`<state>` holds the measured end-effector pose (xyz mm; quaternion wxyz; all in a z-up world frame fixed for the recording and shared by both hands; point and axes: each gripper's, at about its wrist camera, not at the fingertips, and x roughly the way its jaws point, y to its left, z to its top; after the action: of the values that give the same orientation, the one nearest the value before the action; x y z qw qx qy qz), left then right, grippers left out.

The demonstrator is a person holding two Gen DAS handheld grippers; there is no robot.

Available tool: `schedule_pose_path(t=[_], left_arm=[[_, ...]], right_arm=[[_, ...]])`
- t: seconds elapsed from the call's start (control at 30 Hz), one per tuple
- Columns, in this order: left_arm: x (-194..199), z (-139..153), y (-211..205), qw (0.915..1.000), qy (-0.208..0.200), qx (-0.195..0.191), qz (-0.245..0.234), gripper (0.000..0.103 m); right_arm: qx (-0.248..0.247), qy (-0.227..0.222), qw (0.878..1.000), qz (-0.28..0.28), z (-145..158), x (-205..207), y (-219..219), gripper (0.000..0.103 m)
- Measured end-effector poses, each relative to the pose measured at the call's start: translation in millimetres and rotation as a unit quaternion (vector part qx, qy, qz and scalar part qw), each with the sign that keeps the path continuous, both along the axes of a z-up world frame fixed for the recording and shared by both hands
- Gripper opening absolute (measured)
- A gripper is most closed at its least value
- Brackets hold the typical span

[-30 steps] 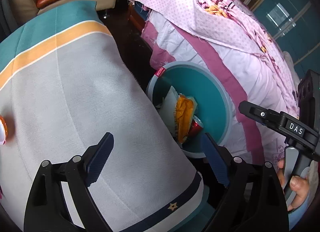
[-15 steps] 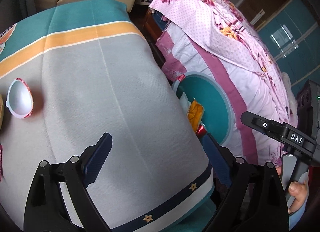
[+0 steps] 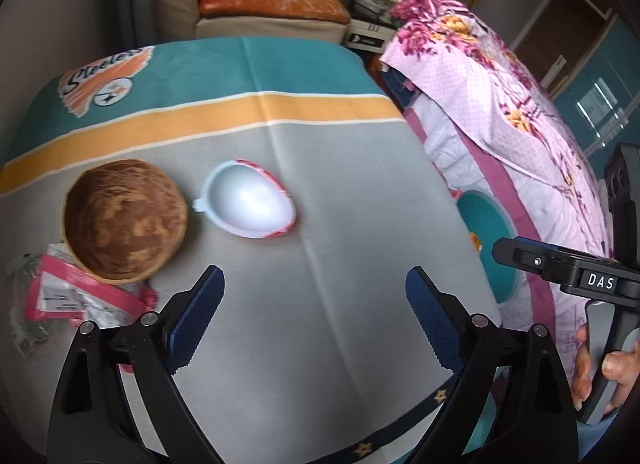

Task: Collect trash
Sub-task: 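Move both grippers back to the cloth and close the right on the white lid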

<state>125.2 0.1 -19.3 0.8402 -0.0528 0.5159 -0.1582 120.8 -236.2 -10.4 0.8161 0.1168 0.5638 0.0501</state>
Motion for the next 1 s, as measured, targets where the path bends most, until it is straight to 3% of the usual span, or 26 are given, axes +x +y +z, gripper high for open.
schedule_pose_path(t=[0.27,0.53,0.6,0.87,0.93,1.0], left_arm=[[16.0,9.3,92.5,0.9967,-0.02,0.027,0.074,0.092],[32.6,-4.1,143.9,0.9926,-0.001,0.023,0.119,0.092],[35.5,-8.8,151.5,0.9923,0.002,0.021,0.122,0.092],[48.0,-22.3,156.9,0.9926,0.02,0.01,0.119,0.092],[50.9,-25.4,155.1,0.9926,0.024,0.011,0.119,0.092],[53.8,-27.8,152.6,0.9929,0.028,0.009,0.115,0.092]], right_arm=[[-0.035,0.023,0.995,0.093,-13.4,44.3,93.6,0.075],[-0.062,0.029,0.988,0.141,-30.4,80.6,151.4,0.073],[-0.062,0.031,0.987,0.148,-36.0,87.9,159.7,0.06],[-0.059,0.041,0.986,0.153,-53.7,103.9,170.0,0.043],[-0.055,0.046,0.986,0.151,-59.3,105.8,169.5,0.034],[-0.053,0.049,0.985,0.154,-63.8,105.8,169.9,0.018]])
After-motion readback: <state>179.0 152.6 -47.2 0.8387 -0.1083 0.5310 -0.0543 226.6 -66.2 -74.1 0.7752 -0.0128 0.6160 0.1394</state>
